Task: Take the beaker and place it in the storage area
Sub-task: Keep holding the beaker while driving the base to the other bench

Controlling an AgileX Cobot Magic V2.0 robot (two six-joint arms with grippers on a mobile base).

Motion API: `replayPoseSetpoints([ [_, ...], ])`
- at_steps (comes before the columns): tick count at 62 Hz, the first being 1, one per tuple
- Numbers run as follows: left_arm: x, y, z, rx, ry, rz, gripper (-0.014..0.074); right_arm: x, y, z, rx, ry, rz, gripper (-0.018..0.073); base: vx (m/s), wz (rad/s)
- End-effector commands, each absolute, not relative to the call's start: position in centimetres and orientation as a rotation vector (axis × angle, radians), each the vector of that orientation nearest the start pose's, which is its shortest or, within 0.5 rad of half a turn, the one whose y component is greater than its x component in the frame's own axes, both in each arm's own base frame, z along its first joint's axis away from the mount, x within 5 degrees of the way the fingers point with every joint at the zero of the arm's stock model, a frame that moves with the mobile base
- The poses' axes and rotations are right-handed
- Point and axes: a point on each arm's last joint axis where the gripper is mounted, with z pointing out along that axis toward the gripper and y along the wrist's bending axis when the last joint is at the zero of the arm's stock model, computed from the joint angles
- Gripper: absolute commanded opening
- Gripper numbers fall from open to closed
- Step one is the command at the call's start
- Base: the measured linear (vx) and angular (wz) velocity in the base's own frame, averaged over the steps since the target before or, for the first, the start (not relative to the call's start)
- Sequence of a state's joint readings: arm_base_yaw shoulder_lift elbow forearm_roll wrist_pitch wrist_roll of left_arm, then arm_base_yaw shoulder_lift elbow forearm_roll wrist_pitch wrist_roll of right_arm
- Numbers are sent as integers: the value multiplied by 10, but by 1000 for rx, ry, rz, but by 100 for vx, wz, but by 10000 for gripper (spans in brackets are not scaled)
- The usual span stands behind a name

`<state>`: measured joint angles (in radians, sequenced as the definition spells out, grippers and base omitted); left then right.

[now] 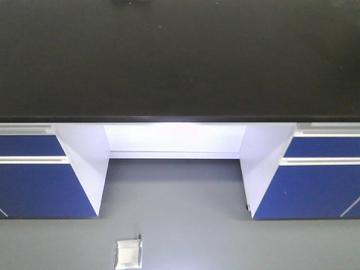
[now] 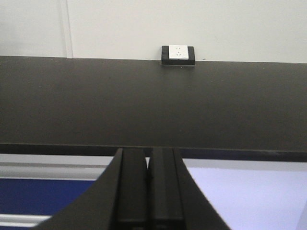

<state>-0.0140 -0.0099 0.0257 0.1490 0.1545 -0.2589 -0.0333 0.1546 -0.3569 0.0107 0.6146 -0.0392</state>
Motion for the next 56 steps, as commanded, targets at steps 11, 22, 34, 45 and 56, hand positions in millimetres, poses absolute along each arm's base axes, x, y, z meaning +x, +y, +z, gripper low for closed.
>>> replayPoseSetpoints([
  [11,56,0,192,-86,1570,-105,-8,49,-1,285,-10,1795,-53,-3,27,6],
  [22,56,0,192,-86,1570,-105,-8,49,-1,285,-10,1795,-53,-3,27,1],
  [34,56,0,192,-86,1570,-105,-8,49,-1,285,-10,1795,-53,-3,25,-2],
  [45,56,0,192,-86,1570,-105,-8,49,-1,285,-10,1795,-53,-3,21,-4],
  [56,56,0,192,-86,1570,-105,-8,49,-1,285,-10,1795,-53,-3,14,-3],
])
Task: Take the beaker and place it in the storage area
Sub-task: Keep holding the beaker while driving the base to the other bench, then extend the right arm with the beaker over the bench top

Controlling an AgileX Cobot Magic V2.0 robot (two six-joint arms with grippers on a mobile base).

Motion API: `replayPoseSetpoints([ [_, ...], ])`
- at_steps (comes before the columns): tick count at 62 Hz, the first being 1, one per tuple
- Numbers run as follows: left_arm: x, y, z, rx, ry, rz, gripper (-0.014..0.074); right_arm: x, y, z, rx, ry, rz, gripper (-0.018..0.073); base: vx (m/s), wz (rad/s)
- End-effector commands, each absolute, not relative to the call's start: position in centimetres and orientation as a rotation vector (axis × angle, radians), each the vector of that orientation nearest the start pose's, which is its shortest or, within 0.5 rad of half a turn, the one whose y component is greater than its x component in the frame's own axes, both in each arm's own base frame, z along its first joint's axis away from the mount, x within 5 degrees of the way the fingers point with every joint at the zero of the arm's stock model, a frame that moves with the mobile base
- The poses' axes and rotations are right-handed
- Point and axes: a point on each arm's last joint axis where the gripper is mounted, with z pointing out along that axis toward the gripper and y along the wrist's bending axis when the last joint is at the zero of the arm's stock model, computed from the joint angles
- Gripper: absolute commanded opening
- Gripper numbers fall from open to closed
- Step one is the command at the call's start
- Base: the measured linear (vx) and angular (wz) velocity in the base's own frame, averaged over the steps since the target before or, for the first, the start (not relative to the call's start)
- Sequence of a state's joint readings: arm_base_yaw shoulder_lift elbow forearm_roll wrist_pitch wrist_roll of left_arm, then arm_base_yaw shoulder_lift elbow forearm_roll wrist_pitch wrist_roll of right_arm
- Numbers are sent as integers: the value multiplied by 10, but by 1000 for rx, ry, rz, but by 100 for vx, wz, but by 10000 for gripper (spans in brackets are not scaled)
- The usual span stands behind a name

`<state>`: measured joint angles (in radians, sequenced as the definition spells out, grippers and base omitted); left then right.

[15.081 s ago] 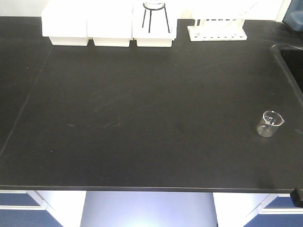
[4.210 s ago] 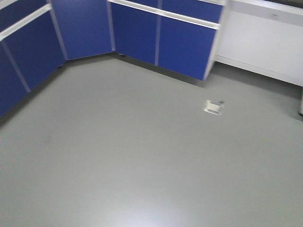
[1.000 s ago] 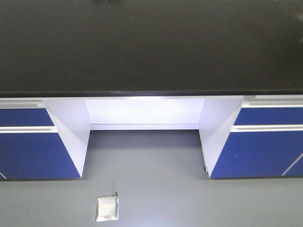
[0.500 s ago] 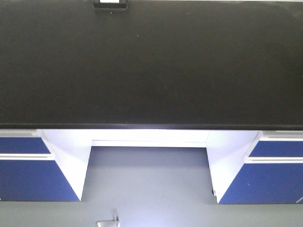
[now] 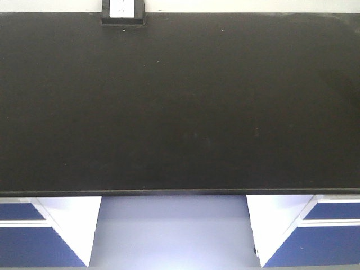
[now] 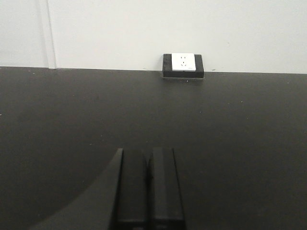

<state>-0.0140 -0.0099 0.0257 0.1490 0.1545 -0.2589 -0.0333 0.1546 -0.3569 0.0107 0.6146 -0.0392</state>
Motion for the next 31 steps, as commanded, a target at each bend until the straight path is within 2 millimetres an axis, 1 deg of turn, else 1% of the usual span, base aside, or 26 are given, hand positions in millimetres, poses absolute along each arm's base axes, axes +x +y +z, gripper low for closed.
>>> replayPoseSetpoints([
  [1,56,0,192,-86,1570,-105,-8,49,-1,285,-10,1795,-53,-3,10,-3],
  [31,56,0,192,-86,1570,-105,-8,49,-1,285,-10,1795,-53,-3,4,-1],
])
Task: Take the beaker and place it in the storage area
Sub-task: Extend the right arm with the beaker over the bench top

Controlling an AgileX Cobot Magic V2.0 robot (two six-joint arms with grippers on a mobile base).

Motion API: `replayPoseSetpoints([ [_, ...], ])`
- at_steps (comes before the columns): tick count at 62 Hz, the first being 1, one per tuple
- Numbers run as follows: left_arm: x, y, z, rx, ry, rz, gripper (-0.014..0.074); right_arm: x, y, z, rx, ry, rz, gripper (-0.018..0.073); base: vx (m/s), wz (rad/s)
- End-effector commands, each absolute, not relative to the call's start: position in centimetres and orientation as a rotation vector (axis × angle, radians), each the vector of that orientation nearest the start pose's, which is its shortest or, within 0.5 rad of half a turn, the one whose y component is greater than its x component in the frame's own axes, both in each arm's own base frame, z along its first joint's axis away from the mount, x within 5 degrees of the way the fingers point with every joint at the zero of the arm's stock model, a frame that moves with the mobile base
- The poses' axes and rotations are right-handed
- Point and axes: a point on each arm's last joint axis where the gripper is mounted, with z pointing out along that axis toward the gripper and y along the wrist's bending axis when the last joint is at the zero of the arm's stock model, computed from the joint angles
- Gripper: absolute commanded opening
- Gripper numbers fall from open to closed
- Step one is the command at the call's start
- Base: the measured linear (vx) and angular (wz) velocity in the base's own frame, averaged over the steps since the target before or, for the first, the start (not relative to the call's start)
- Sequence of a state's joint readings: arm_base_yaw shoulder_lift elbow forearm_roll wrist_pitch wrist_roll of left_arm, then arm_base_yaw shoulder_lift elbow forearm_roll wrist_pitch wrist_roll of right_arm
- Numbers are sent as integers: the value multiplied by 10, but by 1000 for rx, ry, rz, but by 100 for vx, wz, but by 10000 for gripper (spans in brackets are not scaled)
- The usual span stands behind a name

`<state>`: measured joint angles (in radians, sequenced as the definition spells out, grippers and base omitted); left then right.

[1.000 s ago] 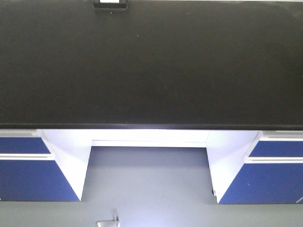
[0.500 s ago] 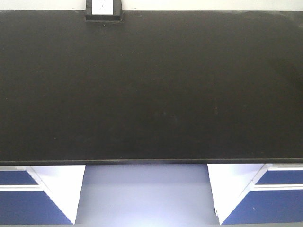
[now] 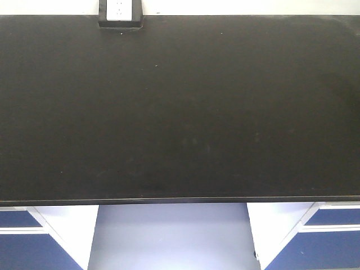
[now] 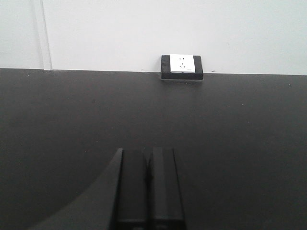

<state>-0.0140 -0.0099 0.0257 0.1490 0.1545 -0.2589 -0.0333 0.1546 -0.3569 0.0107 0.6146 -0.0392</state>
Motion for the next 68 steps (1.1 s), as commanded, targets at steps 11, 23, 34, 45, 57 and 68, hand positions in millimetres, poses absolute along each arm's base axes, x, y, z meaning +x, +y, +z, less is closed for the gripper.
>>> replayPoseSetpoints([
  [11,56,0,192,-86,1570,-105,-8,49,-1,285,-10,1793,-54,-3,0,0],
  [23,56,0,192,-86,1570,-105,-8,49,-1,288,-6,1768,-47,-3,0,0],
  [34,56,0,192,-86,1570,-105,-8,52,-2,300,-7,1627,-58,-3,0,0],
  [45,56,0,192,-86,1570,-105,-8,78,-3,325,-9,1396,-70,-2,0,0],
  [57,56,0,192,-86,1570,-105,-8,154,-5,309,-10,1455,-69,0,0,0],
  [68,56,0,192,-86,1570,-105,-8,212,-1,268,-139,1533,-81,0,0,0],
])
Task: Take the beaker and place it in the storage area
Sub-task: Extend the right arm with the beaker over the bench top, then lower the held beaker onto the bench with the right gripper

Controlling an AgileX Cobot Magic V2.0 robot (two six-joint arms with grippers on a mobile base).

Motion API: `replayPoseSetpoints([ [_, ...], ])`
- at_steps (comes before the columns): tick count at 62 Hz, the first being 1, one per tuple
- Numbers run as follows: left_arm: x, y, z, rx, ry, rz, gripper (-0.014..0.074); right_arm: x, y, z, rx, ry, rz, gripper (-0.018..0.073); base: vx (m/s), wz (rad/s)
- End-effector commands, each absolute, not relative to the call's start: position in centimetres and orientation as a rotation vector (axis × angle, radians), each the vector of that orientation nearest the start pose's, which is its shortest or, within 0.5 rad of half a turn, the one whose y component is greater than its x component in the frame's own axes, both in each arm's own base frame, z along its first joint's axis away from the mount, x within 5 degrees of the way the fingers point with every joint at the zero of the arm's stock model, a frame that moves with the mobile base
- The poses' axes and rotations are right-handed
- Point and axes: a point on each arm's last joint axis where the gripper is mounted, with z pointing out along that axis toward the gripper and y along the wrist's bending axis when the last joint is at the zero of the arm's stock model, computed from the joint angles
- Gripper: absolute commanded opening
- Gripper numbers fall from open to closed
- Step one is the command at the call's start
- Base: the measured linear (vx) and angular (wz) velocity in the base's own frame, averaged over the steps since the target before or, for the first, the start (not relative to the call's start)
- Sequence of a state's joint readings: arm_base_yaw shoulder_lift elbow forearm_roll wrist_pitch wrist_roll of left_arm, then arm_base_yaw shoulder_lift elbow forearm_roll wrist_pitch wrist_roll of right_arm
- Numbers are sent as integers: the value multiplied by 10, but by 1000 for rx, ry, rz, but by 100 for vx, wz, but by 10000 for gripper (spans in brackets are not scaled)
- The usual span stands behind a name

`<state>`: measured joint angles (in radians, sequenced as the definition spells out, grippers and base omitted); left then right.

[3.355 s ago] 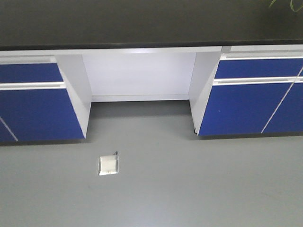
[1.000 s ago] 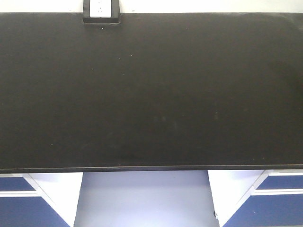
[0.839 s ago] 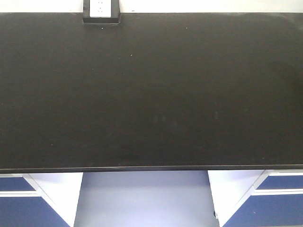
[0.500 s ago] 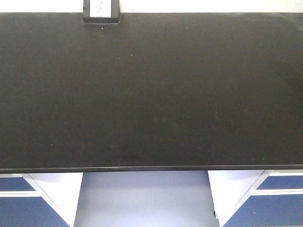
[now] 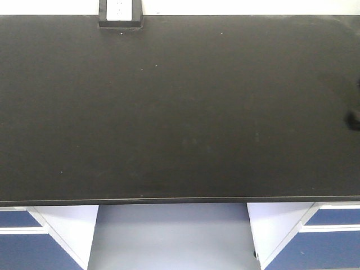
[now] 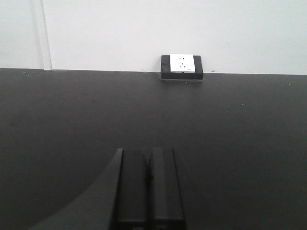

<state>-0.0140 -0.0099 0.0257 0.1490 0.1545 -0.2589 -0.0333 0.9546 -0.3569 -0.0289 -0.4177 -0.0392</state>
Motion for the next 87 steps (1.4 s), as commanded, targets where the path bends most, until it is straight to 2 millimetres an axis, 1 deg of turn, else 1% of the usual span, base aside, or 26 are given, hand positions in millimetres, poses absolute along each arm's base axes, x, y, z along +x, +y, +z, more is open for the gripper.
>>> replayPoseSetpoints([
  [1,56,0,192,-86,1570,-105,-8,214,1,266,-167,1535,-83,0,0,0],
  [4,56,0,192,-86,1570,-105,-8,227,7,250,-264,1541,-54,0,0,0],
  [9,56,0,192,-86,1570,-105,-8,238,19,233,-392,1523,38,0,0,0],
  [13,56,0,192,-86,1570,-105,-8,248,27,219,-423,1508,147,0,0,0],
  [18,56,0,192,-86,1570,-105,-8,260,30,208,-426,1489,210,0,0,0],
  [21,56,0,192,-86,1570,-105,-8,267,30,204,-412,1469,229,0,0,0],
  [27,56,0,192,-86,1570,-105,-8,281,30,190,-383,1468,262,0,0,0],
  [30,56,0,192,-86,1570,-105,-8,286,30,184,-377,1473,271,0,0,0],
  [38,56,0,192,-86,1570,-105,-8,302,30,159,-370,1530,294,0,0,0],
  [43,56,0,192,-86,1570,-105,-8,309,30,149,-368,1550,300,1,0,0],
  [58,56,0,192,-86,1570,-105,-8,322,30,122,-351,1567,332,2,0,0],
  [68,56,0,192,-86,1570,-105,-8,324,29,107,-369,1590,301,2,0,0],
  [73,56,0,192,-86,1570,-105,-8,324,28,102,-363,1606,294,4,0,0],
  [81,56,0,192,-86,1570,-105,-8,324,27,100,-355,1612,291,15,0,0],
  [87,56,0,192,-86,1570,-105,-8,324,27,100,-355,1614,291,43,0,0],
])
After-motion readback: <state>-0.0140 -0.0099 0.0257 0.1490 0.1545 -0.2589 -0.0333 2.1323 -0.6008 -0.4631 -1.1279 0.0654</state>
